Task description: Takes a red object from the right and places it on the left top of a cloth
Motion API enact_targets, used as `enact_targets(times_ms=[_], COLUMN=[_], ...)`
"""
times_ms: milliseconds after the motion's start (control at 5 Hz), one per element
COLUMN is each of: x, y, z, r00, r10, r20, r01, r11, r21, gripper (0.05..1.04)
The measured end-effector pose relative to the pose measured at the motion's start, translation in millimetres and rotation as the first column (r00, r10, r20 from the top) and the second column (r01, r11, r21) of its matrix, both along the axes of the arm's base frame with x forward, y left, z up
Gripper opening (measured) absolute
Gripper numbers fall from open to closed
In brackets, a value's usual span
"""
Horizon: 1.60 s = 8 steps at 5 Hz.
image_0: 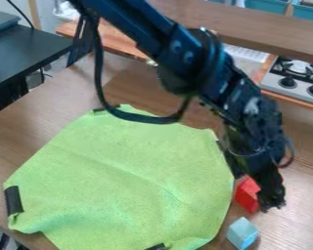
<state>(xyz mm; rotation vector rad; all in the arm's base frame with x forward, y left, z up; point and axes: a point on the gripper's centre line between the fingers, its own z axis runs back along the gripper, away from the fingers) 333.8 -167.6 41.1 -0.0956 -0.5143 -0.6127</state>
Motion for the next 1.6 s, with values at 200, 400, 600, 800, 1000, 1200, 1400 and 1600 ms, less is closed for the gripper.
enact_targets(times_ms=[200,400,600,800,1000,1200,1400,1600], x=[5.2,9.3,11.8,13.8,13.9,7.9,2.9,-1.1], y=[-4.2,-5.0,-4.8,-7.2,-1.7,9.7,25.9,50.3], z=[-7.3,-15.3,-24.6,-23.3,-25.9,-19.8,-0.7,16.4], r00=[0.999,0.995,0.994,0.992,0.994,0.995,0.992,0.986], r10=[0.046,0.090,0.102,0.118,0.111,0.099,0.122,0.162], r20=[0.009,0.030,0.030,0.037,0.019,0.018,0.033,0.046], r01=[-0.047,-0.092,-0.105,-0.121,-0.112,-0.100,-0.121,-0.158], r11=[0.997,0.992,0.990,0.991,0.993,0.995,0.992,0.984], r21=[0.053,0.083,0.090,0.061,0.038,0.019,-0.034,-0.085], gripper=[0.999,0.999,0.973,0.704,0.580,0.580,0.580,0.580])
